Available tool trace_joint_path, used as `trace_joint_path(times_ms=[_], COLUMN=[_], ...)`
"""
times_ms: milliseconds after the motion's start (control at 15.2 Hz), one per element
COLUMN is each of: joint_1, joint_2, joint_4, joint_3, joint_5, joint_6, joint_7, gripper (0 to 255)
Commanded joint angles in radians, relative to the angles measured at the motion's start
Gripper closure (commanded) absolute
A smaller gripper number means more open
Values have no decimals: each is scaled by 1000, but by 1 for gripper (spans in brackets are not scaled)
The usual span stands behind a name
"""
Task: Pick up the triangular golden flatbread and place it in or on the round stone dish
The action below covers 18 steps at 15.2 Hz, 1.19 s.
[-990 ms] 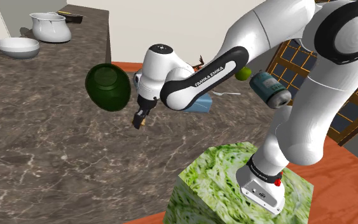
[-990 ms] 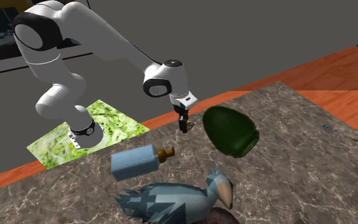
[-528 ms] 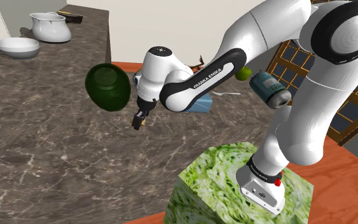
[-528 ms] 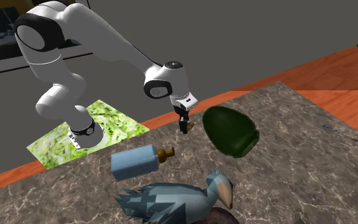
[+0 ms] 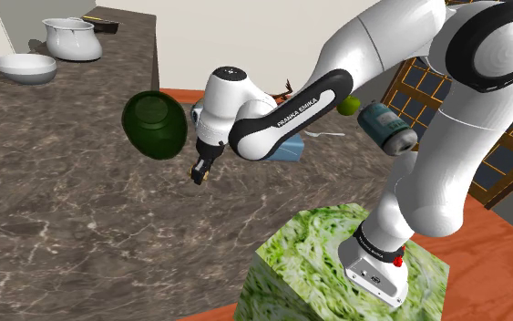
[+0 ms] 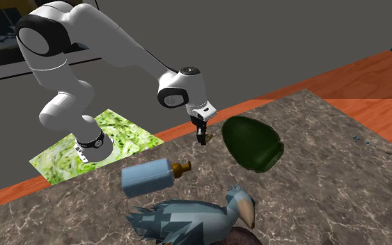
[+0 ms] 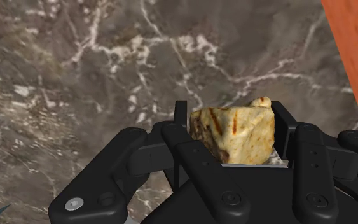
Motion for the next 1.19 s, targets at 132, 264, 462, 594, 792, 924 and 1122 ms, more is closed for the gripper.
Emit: trace_joint_path(times_ms=[132,264,462,594,792,924,1122], joint_1=[0,-1,-1,-1,-1,0,0], joint_2=[0,-20,-47,-65,-90,-105,-127], joint_4=[0,6,18,27,42,53,71], joint_3=[0,2,4,5,6,7,7], joint_5=[0,10,23,32,43,49,58], joint_6=[0,-25,-64,-90,-129,-155,-194], joint_7=[0,-9,-21,-28,-39,-45,-54], gripper=[255,255,255,255,255,255,255])
